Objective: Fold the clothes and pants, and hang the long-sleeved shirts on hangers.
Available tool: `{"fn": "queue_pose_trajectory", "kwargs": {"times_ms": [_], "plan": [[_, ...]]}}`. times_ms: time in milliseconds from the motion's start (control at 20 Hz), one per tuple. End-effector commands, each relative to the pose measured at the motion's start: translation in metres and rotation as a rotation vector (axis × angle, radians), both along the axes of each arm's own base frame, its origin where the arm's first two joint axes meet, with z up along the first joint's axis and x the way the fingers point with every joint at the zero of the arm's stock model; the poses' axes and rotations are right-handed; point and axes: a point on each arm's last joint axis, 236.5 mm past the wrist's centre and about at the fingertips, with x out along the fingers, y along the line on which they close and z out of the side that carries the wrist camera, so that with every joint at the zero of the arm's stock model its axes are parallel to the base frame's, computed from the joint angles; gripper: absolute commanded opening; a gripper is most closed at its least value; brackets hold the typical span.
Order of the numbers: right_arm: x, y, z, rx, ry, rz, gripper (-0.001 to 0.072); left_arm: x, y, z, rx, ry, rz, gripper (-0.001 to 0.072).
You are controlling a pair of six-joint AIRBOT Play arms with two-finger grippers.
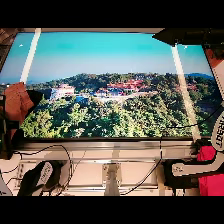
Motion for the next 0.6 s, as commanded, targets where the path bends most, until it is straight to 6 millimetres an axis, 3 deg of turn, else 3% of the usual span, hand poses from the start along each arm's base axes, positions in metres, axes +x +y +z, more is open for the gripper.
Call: {"fn": "queue_pose_trajectory", "kwargs": {"times_ms": [0,100,250,450,550], "plan": [[0.0,0.0,0.0,0.0,-0.001,0.0,0.0028,0.003,0.002,0.003,-0.002,-0.037,0.023,0.0012],[0.0,0.0,0.0,0.0,-0.001,0.0,0.0028,0.006,0.005,0.02,-0.026,-0.152,0.123,0.0012],[0.0,0.0,0.0,0.0,-0.001,0.0,0.0028,0.02,0.012,0.083,0.025,-0.324,0.146,0.0012],[0.0,0.0,0.0,0.0,-0.001,0.0,0.0028,0.028,0.012,0.217,0.149,-0.627,0.112,0.0012],[0.0,0.0,0.001,0.002,-0.001,0.001,0.0027,0.026,-0.002,0.296,0.156,-0.905,0.098,0.0012]]}}
